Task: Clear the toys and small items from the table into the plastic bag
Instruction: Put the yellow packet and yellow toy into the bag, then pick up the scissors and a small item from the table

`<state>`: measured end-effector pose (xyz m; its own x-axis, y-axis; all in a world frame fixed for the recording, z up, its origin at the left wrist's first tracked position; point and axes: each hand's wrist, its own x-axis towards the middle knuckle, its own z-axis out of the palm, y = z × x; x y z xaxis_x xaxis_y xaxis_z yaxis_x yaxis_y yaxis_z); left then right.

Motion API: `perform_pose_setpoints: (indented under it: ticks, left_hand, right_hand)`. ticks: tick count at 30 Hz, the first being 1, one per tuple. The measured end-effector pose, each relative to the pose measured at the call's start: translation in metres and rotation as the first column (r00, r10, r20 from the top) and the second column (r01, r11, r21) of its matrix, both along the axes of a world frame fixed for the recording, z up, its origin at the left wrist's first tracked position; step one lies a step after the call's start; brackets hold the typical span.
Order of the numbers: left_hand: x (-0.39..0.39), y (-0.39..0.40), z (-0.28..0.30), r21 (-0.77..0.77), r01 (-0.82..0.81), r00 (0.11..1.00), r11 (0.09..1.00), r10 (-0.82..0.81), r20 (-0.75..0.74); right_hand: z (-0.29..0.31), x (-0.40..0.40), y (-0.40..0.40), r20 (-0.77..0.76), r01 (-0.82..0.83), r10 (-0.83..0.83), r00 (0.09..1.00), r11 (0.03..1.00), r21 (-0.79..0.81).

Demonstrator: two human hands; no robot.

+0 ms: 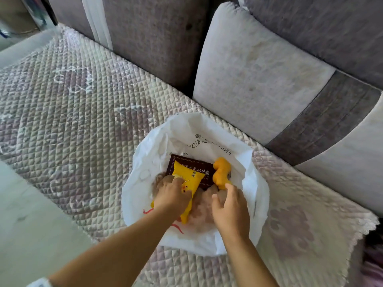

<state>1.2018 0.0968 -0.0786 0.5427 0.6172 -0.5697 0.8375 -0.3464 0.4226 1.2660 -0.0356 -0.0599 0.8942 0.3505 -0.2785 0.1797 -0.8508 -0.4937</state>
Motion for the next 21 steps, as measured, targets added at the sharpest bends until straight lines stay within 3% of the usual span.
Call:
perform_pose_setpoints:
  ticks: [4, 13, 18, 21]
  left_hand:
    - [-0.025, 0.002, 0.022, -0.065, -0.069, 0.988, 0.995, 0.078, 0.137]
    - [-0.136, 0.015, 0.067, -0.072, -0.210, 0.947, 0.975, 0.221, 0.233]
    - [-0.222, 0.032, 0.081, -0.006, -0.332, 0.922, 0.943, 0.326, 0.208]
    - [-0.284, 0.042, 0.088, -0.006, -0.476, 0.857, 0.879, 0.466, 0.222]
  right_hand:
    - [0.015, -0.009, 0.005, 0.017, -0.055, 0.055, 0.998, 0.997, 0.045]
    - [0.057, -0.077, 0.040, -0.030, -0.317, 0.326, 0.945, 0.934, 0.163]
    - [0.072, -0.144, 0.076, -0.039, -0.517, 0.531, 0.846, 0.837, 0.177]
    - [0.079, -0.194, 0.104, -0.039, -0.627, 0.642, 0.766, 0.759, 0.173]
